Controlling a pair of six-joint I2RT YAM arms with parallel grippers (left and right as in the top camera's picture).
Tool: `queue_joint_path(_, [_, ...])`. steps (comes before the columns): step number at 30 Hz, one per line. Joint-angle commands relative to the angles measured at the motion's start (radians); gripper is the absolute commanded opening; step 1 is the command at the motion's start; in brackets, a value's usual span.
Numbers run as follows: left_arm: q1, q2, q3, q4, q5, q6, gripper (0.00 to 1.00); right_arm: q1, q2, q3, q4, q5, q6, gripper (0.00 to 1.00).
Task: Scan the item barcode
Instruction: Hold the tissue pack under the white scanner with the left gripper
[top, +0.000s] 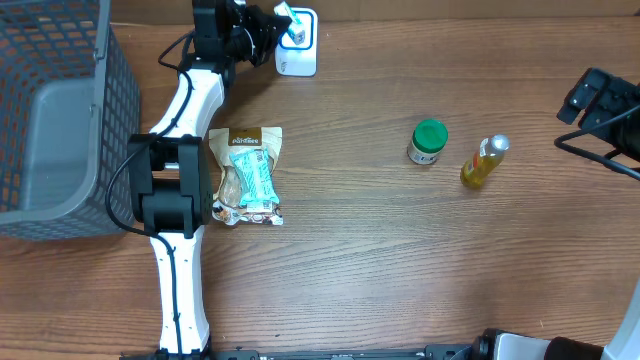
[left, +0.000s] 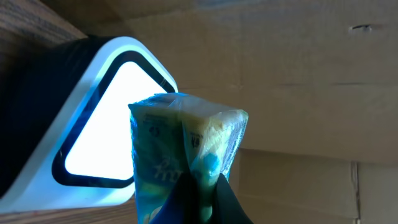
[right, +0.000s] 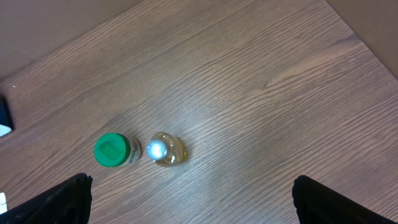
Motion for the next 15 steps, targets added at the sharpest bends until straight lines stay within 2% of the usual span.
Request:
queue_joint_path(1, [-0.013, 0.014, 0.007, -0.008, -0.020, 0.101, 0.04, -0.002, -0.001, 0.002, 0.003, 0.002, -0.005, 1.00])
queue_joint_path(9, [-0.014, 0.014, 0.007, -0.019, -0.048, 0.106, 0.04, -0.002, -0.001, 0.002, 0.003, 0.002, -0.005, 1.00])
queue_joint_path(15, [-0.013, -0.003, 0.010, 0.043, 0.152, 0.095, 0.04, -0.002, -0.001, 0.002, 0.003, 0.002, -0.005, 1.00])
